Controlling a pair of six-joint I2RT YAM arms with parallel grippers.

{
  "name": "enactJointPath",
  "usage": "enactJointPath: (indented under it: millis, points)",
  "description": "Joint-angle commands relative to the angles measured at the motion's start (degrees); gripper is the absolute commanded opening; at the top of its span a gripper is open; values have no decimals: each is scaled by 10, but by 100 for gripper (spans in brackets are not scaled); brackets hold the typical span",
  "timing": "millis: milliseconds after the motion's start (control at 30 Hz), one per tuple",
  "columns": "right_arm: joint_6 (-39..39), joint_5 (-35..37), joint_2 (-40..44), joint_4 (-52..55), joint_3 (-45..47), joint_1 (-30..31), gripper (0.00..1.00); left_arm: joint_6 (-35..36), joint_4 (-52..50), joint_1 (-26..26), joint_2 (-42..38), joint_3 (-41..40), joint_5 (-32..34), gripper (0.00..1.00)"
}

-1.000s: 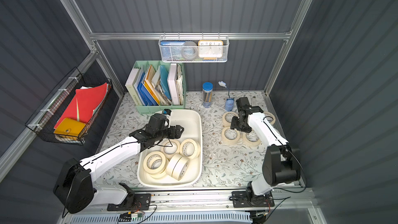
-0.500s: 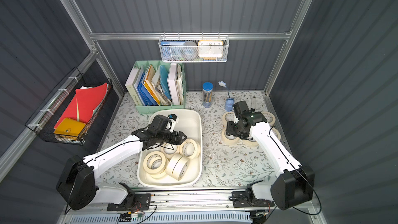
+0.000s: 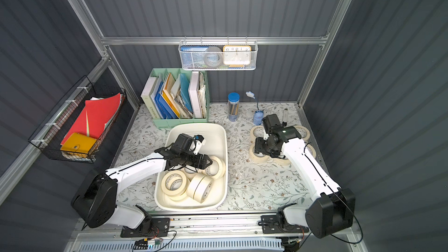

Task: Take out the art tape in the storage box
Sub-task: Pick up the art tape from the storage box.

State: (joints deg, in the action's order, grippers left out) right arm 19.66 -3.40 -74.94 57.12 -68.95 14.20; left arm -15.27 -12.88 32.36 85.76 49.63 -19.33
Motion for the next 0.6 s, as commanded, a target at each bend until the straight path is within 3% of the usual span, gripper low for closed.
enactJointPath:
  millis: [0,100,567]
  points:
    - [4,3,4,14,-7,3,63,22,13,2,22,-1,-13,78]
    - [5,-2,4,12,-7,4,63,23,18,2,31,0,-12,75]
    - [23,21,-10,6,7,58,63,16,30,1,61,34,37,42]
